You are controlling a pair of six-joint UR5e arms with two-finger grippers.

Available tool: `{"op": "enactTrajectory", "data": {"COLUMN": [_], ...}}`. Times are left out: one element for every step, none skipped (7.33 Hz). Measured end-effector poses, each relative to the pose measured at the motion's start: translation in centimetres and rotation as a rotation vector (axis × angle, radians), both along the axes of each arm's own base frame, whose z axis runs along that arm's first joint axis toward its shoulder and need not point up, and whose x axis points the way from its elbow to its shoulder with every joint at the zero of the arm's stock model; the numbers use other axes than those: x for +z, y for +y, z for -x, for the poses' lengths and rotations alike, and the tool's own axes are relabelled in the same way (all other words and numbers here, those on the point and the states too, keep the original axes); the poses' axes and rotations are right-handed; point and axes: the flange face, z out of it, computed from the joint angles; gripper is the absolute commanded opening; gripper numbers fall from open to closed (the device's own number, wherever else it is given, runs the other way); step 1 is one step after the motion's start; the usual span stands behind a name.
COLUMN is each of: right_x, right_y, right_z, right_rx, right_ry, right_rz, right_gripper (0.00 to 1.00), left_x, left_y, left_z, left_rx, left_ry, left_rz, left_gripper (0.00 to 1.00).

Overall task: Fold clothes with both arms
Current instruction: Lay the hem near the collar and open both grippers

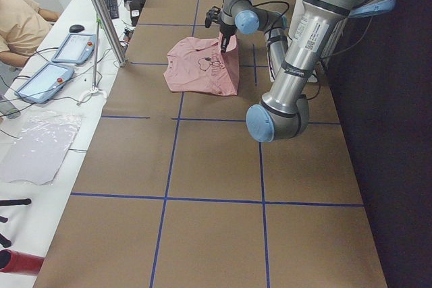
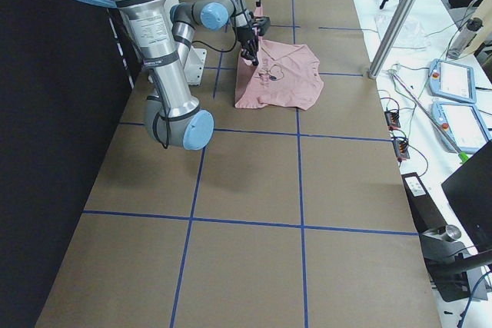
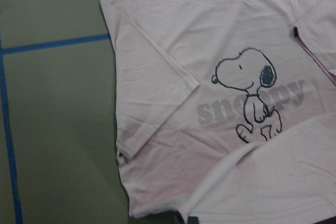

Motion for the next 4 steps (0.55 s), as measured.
{"op": "enactTrajectory", "data": {"right_x": [1.5, 3.0, 4.4, 5.8], "right_y": [-3.5, -6.4, -8.8, -10.8], "right_z": [1.1, 2.3, 3.6, 4.7], "right_rx": [0.017, 0.031, 0.040, 0.048], "right_ry": [0.002, 0.006, 0.016, 0.028], "right_rz": [-0.010, -0.018, -0.021, -0.021], "right_gripper": [0.00, 0.00, 0.00, 0.00], "left_x": [1.5, 3.0, 4.4, 5.9], "left_y": [-3.7, -7.1, -10.3, -13.0], "left_z": [-0.7, -1.5, -2.5, -3.8], "left_rx": [-0.024, -0.043, -0.059, -0.072], "left_ry": [-0.017, -0.035, -0.049, -0.058], "left_rz": [-0.018, -0.028, -0.035, -0.041], "left_gripper": [0.00, 0.00, 0.00, 0.00]}}
